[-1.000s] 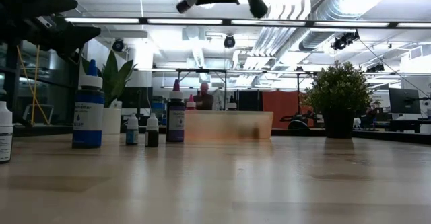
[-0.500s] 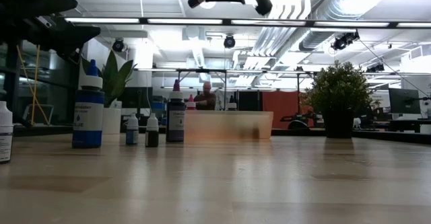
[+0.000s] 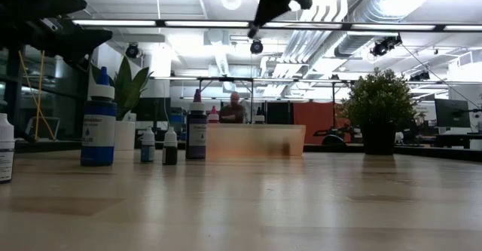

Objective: Pick & Place food coloring
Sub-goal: Put the small black food coloring bottle into the orange bin

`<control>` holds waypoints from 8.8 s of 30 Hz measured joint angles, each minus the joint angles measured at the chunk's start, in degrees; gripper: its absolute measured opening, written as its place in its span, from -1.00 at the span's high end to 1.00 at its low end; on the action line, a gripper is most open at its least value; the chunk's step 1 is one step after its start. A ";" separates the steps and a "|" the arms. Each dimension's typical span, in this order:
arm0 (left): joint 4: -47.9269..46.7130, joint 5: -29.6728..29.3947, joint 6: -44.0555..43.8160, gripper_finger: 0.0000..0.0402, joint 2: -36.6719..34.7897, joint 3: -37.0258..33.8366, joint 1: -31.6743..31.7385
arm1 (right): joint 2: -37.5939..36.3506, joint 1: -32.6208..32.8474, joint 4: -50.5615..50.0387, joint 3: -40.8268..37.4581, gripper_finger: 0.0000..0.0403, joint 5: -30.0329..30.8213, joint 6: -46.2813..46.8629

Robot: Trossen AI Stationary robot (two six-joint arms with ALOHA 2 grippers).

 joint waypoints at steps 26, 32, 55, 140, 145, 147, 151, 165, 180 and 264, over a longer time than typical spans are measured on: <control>-0.02 0.00 0.00 -0.35 0.00 0.00 0.01 | 18.48 -13.60 -14.94 4.10 0.79 -27.12 18.96; -0.02 0.00 0.00 -0.35 0.00 0.00 0.02 | 20.64 -15.53 -14.02 4.10 0.79 -26.27 17.99; -0.02 0.00 0.00 -0.35 0.00 0.00 0.00 | 26.51 -18.98 -10.93 3.62 0.75 -27.90 12.66; -0.03 0.00 0.00 -0.35 -0.02 0.00 0.00 | 3.91 5.43 3.84 12.26 0.17 -18.73 -4.29; -0.02 -0.02 0.00 -0.35 -0.02 0.00 0.01 | 8.49 9.83 -2.73 17.51 0.17 -23.05 -6.19; -0.02 0.00 0.00 -0.35 -0.02 0.00 0.00 | 10.15 11.62 -4.60 18.55 0.17 -25.60 -8.38; -0.02 0.00 0.00 -0.35 -0.02 0.00 0.00 | 12.93 14.88 -8.29 18.39 0.17 -29.57 -11.47; -0.02 0.00 0.00 -0.35 -0.02 0.00 0.00 | 16.19 19.94 -11.22 9.71 0.17 -34.22 -4.84; -0.02 0.00 0.00 -0.35 -0.02 0.00 0.02 | 32.60 17.88 -21.80 29.14 0.17 -37.83 -16.56; -0.02 0.00 0.00 -0.35 -0.02 0.00 0.01 | 42.46 13.52 -6.13 23.16 0.73 -34.04 -18.15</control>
